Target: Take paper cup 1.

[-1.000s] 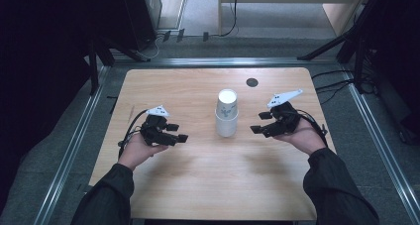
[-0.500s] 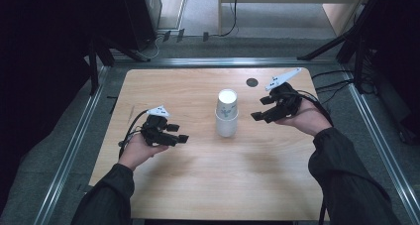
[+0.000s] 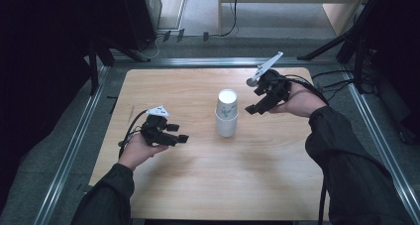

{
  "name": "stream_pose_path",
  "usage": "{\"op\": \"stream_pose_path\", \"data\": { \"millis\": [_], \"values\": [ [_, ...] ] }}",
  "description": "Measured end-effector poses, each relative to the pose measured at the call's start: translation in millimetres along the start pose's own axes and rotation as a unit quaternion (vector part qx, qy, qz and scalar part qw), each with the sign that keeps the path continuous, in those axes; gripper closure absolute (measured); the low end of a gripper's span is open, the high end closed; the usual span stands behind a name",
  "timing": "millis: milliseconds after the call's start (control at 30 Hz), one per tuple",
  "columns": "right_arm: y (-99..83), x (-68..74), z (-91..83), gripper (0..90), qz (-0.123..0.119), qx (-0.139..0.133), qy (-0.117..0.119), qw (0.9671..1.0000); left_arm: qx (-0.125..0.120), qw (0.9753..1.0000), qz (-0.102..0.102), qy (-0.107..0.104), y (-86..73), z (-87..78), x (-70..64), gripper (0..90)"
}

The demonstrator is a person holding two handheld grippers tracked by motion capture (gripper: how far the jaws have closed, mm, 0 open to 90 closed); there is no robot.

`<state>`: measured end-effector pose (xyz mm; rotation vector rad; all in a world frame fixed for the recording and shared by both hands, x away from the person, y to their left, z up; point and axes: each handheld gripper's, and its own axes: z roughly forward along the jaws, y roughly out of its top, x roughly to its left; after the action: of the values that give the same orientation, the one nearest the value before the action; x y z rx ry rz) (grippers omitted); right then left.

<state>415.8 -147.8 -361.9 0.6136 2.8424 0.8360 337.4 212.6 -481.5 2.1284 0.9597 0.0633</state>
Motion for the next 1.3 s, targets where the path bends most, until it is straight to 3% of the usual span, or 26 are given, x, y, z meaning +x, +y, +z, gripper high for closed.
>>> {"op": "stream_pose_path", "data": {
  "millis": [67,233,533,633,767,1067,1300],
  "values": [
    [11.2,0.1,1.5,22.8,-0.011,0.017,0.003,0.9998,-0.001,1.0,0.0,0.0,0.1,-0.2,-0.2,32.6],
    [25.0,2.0,3.3,22.9,-0.029,0.029,0.01,0.9991,-0.001,1.0,0.001,-0.001,-0.1,-1.0,0.0,32.6],
    [56.0,10.7,14.3,20.2,-0.072,0.087,0.011,0.9936,-0.004,1.0,0.002,-0.004,-0.1,-1.9,-0.6,32.6],
    [61.1,12.3,17.5,19.6,-0.075,0.095,0.013,0.9925,-0.004,1.0,0.002,-0.006,0.1,-2.1,-0.8,32.6],
    [72.1,14.8,29.0,18.8,-0.085,0.125,0.01,0.9885,-0.006,0.9999,0.004,-0.008,0.1,-2.8,-1.4,32.2],
    [85.9,17.0,43.5,19.1,-0.096,0.14,0.014,0.9854,-0.009,0.9999,0.004,-0.009,-0.5,-4.6,-1.1,32.1],
    [95.1,19.6,54.8,21.1,-0.103,0.165,0.019,0.9807,-0.012,0.9999,0.004,-0.01,-0.5,-5.5,-1.3,32.1]
  ]
}}
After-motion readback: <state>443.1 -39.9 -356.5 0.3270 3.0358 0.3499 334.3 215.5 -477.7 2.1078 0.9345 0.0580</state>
